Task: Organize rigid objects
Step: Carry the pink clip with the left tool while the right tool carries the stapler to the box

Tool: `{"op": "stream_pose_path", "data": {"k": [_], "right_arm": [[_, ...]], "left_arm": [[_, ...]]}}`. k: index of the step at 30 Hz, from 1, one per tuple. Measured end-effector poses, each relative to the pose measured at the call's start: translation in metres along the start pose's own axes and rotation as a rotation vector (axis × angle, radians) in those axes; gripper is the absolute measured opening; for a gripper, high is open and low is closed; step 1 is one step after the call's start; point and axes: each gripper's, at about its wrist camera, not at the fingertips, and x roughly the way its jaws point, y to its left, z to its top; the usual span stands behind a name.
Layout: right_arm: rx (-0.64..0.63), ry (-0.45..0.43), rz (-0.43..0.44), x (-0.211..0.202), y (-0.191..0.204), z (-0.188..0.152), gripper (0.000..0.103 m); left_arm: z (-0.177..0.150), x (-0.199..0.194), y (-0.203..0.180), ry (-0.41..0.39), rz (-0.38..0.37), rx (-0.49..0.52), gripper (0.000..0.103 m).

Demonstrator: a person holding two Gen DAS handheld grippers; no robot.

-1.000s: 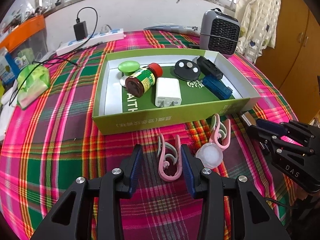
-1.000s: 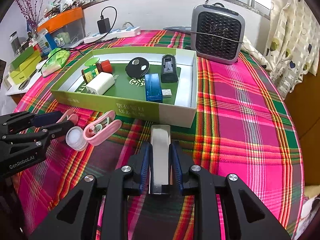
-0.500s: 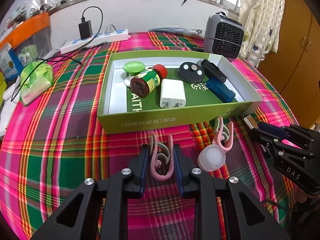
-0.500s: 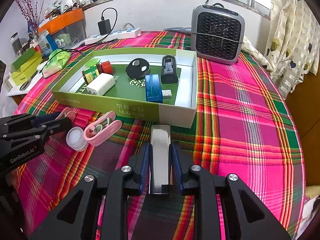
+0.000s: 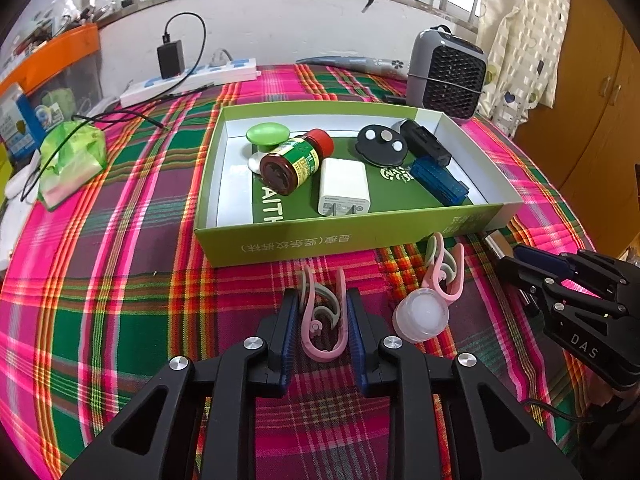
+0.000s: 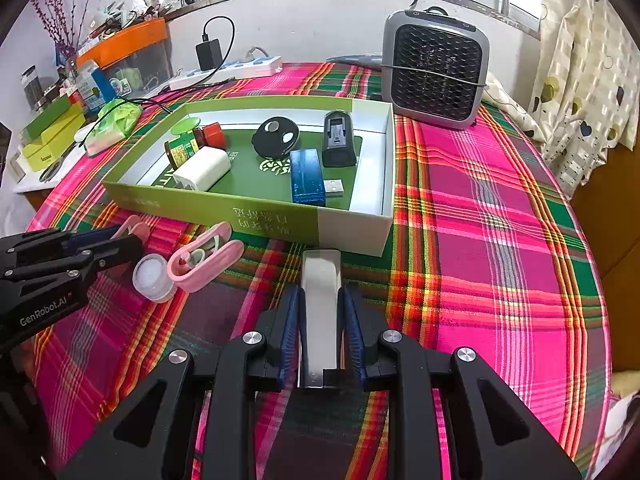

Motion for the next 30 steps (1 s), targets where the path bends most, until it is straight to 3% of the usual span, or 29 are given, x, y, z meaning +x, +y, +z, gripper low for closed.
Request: {"op": "stream_pose_path", "data": {"k": [30], "right_arm": [[-0.016,-0.031,0.002,-0.014,0.001,-0.001,0.024]], "left_arm": [[0.004,-0.017,-0.003,-0.031,-0.018,0.002,0.022]]}}
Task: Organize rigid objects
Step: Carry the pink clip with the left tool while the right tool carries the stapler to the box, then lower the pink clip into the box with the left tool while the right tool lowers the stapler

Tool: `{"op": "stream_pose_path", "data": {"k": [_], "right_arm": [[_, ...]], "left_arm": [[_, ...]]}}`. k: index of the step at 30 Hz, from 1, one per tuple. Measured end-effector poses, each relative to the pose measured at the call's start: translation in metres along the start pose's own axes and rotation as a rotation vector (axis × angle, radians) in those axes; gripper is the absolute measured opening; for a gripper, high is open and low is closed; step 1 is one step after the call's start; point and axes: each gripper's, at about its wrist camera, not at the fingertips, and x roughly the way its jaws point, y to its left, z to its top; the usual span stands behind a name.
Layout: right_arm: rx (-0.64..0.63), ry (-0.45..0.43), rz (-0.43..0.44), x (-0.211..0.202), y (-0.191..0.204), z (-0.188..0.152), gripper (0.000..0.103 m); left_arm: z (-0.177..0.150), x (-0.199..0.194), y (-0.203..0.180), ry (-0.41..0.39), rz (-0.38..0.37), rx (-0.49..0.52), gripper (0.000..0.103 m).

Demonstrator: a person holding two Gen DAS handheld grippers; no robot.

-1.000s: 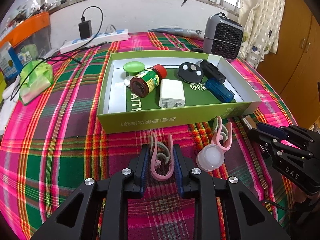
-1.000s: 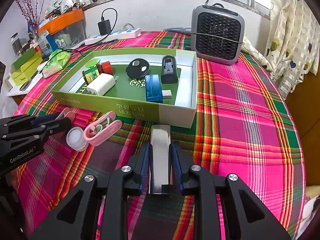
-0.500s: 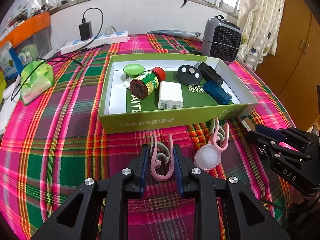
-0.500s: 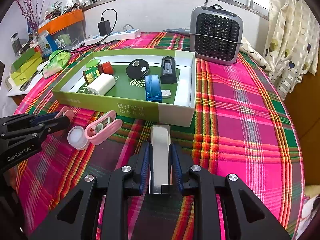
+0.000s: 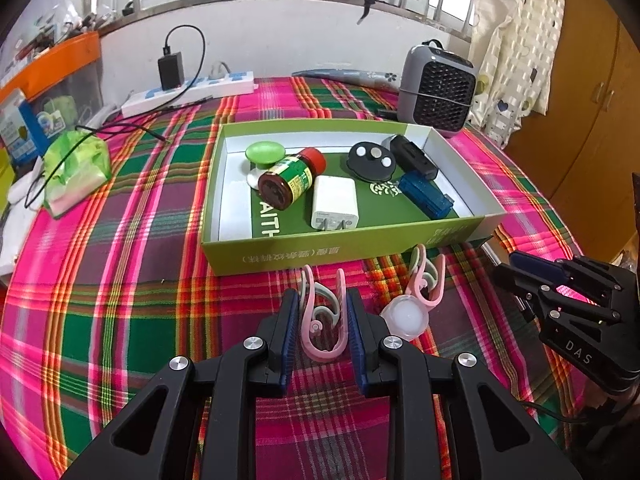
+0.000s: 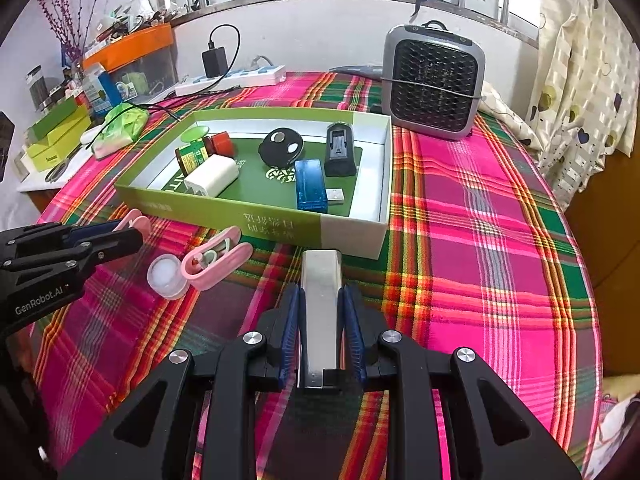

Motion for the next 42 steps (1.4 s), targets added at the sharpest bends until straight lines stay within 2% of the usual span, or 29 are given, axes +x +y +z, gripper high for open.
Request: {"op": "stream_pose_path", "data": {"k": [5,23,42], "right_arm": [[-0.007,-0.009,0.005,-0.004,0.001,0.003,0.024],[-0.036,-0.044,0.030,-0.011,0.002,0.034,0.024],[-0.102,-0.016,0.125,0.020,0.022,0.083,0.024]], "left_arm": [[0.003,-0.003,-0.001,-0.004,-0.023,-0.004,0.022],[0.027,-0.006,0.005,-0.034,-0.013,-0.005,0.022],[0.050,0.017,0.017,-0.021,0.003,-0.027,0.022]]}}
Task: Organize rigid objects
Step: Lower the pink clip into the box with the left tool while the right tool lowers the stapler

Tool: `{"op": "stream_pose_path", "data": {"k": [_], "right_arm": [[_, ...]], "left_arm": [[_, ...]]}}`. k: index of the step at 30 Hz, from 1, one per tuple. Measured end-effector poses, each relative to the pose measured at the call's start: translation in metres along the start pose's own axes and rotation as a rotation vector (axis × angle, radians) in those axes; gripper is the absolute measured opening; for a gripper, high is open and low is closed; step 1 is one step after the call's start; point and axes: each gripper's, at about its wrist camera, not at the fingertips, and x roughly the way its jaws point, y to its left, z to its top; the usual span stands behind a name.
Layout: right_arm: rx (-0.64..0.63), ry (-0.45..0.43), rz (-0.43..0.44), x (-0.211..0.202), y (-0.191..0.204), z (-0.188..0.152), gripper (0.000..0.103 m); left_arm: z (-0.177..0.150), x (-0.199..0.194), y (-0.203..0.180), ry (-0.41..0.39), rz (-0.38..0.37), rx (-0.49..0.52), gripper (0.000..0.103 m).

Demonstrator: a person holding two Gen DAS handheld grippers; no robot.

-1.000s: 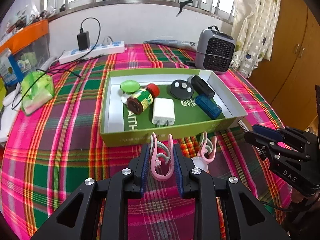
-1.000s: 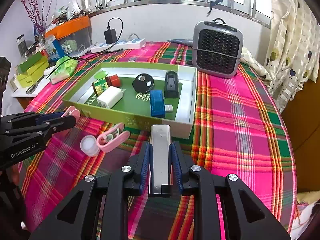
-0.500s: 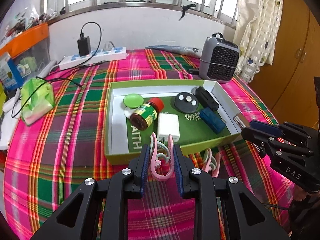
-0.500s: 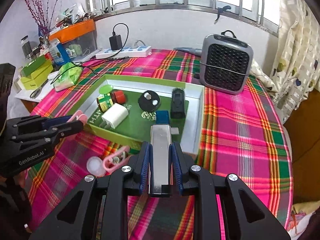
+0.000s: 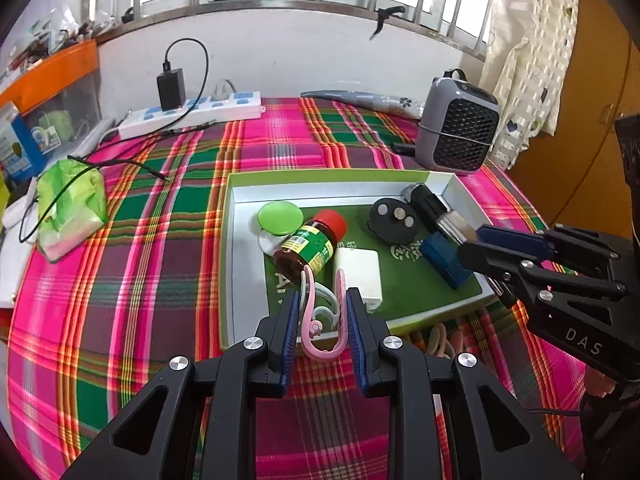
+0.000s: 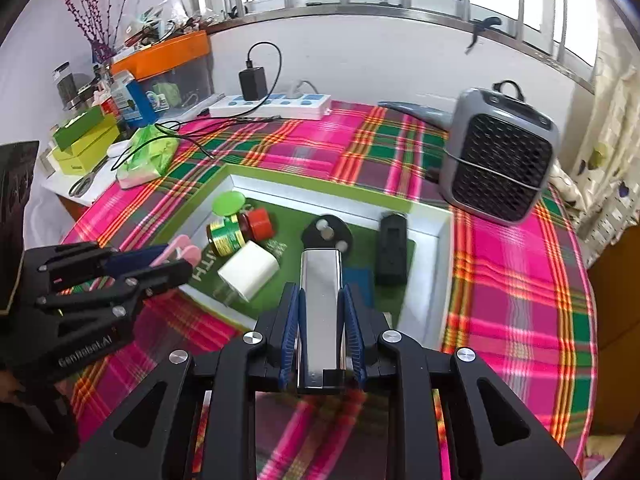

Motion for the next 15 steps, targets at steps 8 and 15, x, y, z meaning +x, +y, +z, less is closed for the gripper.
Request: {"op": "stream_pose_path", "data": {"k": [8,15], "right_arm": [[-0.035,0.031,0.029,0.025,0.008,0.015,0.024],[-0.040,0.075,0.056,0.048,0.010,0.018,0.024]], "left_arm": [[0.002,0.013,0.003,0.021,0.004,-0.008,0.022],[0.004,0.020,0.006,0.033,0.011,-0.012,0.022]]}}
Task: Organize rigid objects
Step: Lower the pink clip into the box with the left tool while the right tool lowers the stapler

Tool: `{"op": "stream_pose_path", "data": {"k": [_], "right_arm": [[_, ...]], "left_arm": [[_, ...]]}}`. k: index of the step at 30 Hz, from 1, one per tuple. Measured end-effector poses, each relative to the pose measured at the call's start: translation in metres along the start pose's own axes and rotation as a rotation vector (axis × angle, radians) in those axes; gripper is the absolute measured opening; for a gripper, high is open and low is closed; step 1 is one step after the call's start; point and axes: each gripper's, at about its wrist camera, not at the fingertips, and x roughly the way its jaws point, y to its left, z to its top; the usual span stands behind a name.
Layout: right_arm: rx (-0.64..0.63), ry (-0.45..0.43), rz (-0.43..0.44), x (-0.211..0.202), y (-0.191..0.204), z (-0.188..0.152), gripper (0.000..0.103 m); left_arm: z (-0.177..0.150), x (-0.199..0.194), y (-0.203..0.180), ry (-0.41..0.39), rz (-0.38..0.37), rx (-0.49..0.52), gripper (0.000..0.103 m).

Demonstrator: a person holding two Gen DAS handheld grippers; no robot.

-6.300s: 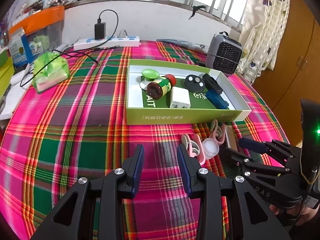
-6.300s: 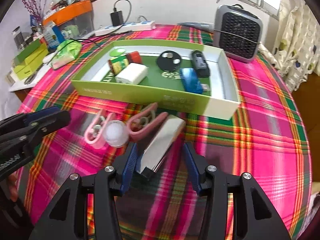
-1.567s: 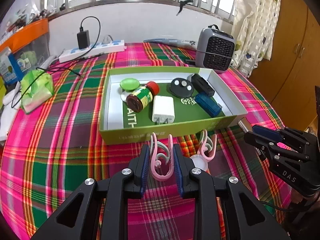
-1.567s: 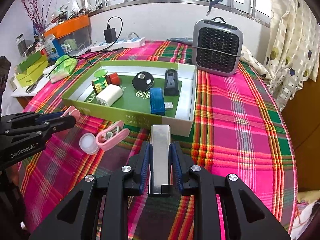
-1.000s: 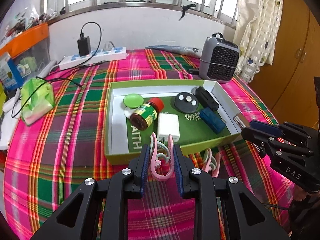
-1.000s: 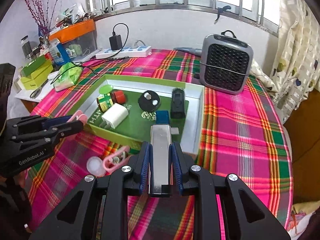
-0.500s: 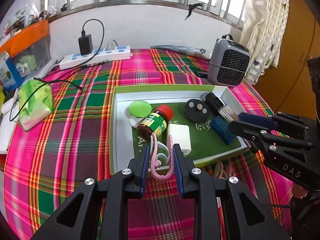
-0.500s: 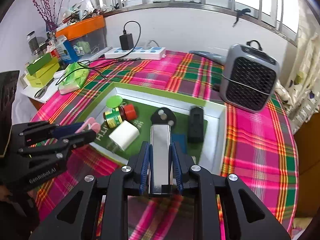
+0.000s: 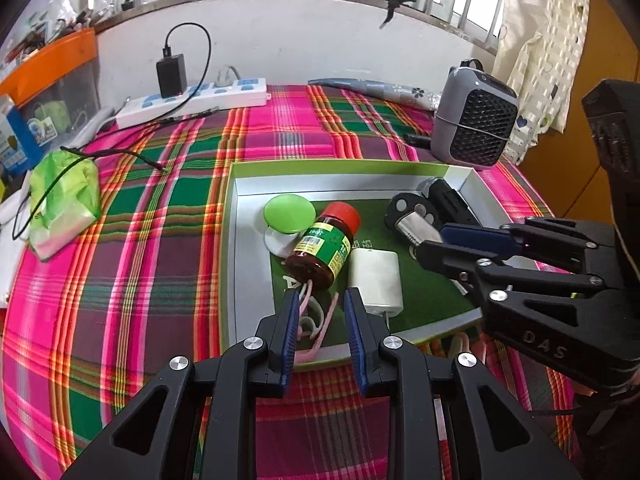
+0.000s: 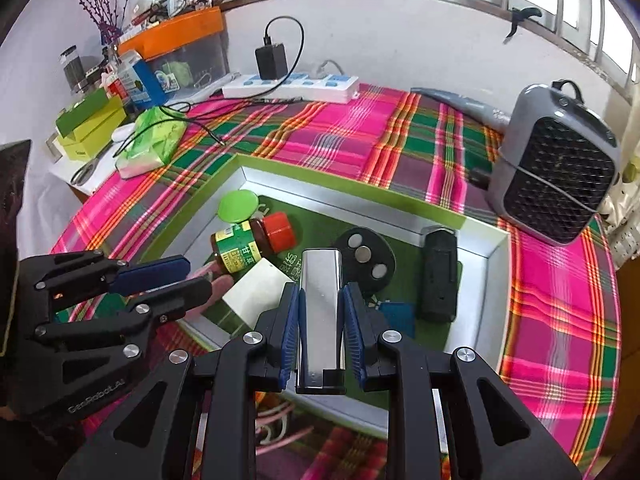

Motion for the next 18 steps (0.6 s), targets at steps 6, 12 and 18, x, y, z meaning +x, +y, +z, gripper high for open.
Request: {"op": "stream_pose_path", "data": {"k": [6,12,18], "right_arm": [[0.000,0.021,0.005,0.011,-0.002,0.001,0.024],[-0.010,0.035,0.009,0.019,-0.001,0.002,0.024],[-0.010,0.044,0.009,0.025,-0.003,0.003,0.024]], "left_arm": [[0.001,0.004,0.004,0.007,0.002,-0.009,0.022],[0.001,0.008,0.006,0.014,-0.003,-0.015,0.022],[0.001,0.009,0.007,0.017,-0.010,-0.024,0.023]]}}
